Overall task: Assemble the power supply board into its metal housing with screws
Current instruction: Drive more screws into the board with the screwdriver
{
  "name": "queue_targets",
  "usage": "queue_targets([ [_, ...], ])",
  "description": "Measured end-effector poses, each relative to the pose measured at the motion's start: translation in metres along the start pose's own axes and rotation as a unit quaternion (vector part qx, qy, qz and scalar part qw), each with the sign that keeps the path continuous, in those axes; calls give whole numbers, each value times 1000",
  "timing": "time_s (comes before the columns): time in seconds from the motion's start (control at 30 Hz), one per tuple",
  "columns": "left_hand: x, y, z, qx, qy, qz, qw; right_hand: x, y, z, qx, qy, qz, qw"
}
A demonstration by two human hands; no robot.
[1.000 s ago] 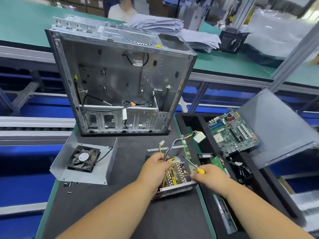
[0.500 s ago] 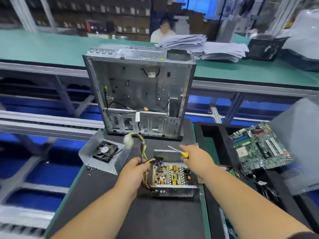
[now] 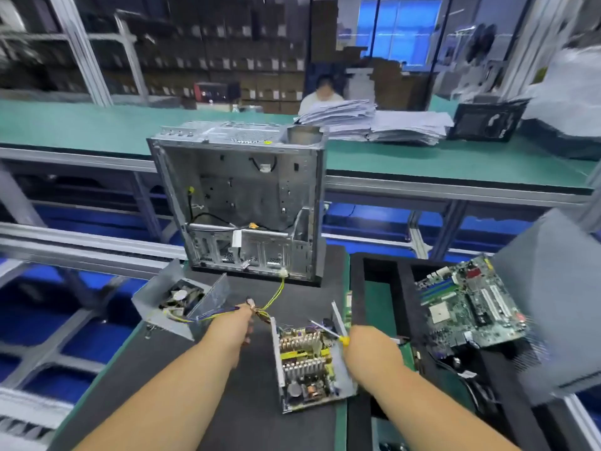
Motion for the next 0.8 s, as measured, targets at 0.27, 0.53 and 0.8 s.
queue_targets([
  [0.27,-30,-17,14,43,12,-4,999,-24,17,22,-69,-184,-89,976],
  [0.53,-23,-20,6,-17,-274,-60,960,-24,10,8,-59,-211,-81,972],
  [0.8,31,-15,58,-210,-560,144,788,-4,-6,-13,-28,-115,-103,988],
])
Point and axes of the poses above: each hand's wrist, its own y-axis away from the middle knuckle, its own x-axis out of the back of the hand, z = x × y, the point moved 10 cm from there along -y, towards the middle knuckle, and after that the axes turned 7 degrees about x, right-handed, at the moved point
